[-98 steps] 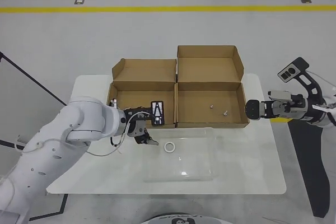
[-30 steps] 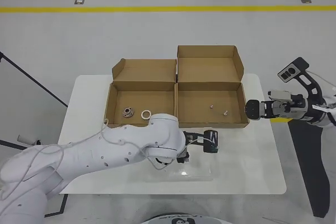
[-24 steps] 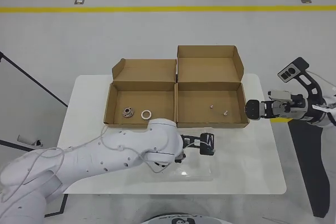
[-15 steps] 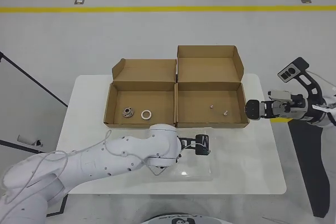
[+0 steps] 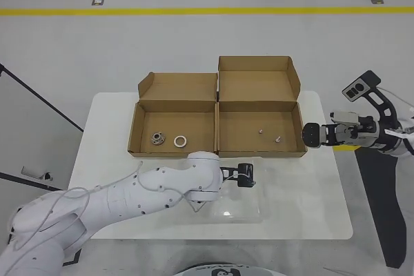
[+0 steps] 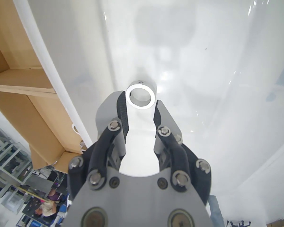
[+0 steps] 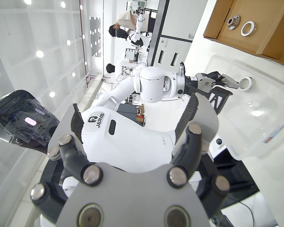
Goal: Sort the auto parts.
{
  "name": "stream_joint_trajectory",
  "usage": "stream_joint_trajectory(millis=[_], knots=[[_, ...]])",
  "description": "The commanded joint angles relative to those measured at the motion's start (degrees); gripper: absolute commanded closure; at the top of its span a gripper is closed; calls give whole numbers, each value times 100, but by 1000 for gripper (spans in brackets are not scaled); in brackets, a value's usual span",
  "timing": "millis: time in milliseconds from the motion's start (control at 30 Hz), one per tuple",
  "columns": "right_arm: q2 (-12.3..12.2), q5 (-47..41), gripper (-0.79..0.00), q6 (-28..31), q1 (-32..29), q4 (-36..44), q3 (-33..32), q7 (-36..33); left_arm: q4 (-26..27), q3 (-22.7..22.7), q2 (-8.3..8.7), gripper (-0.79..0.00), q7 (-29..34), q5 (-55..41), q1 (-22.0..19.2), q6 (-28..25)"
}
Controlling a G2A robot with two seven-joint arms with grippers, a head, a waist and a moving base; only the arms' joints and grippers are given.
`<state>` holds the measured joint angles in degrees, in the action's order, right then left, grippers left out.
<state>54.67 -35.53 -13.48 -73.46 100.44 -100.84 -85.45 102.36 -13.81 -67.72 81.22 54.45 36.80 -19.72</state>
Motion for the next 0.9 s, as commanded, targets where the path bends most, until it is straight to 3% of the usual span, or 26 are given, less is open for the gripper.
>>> stream_joint_trajectory(millis=[0, 233, 867], knots=[[0, 0, -785, 0, 0, 0, 0, 0, -72, -1, -36, -286, -17, 28, 13, -26], [0, 0, -785, 0, 0, 0, 0, 0, -266, 15, -147, -225, 19, 268, 61, 1], [0, 0, -785, 0, 0, 0, 0, 0, -689, 18, -369, -197, 207, 675, 256, -126]])
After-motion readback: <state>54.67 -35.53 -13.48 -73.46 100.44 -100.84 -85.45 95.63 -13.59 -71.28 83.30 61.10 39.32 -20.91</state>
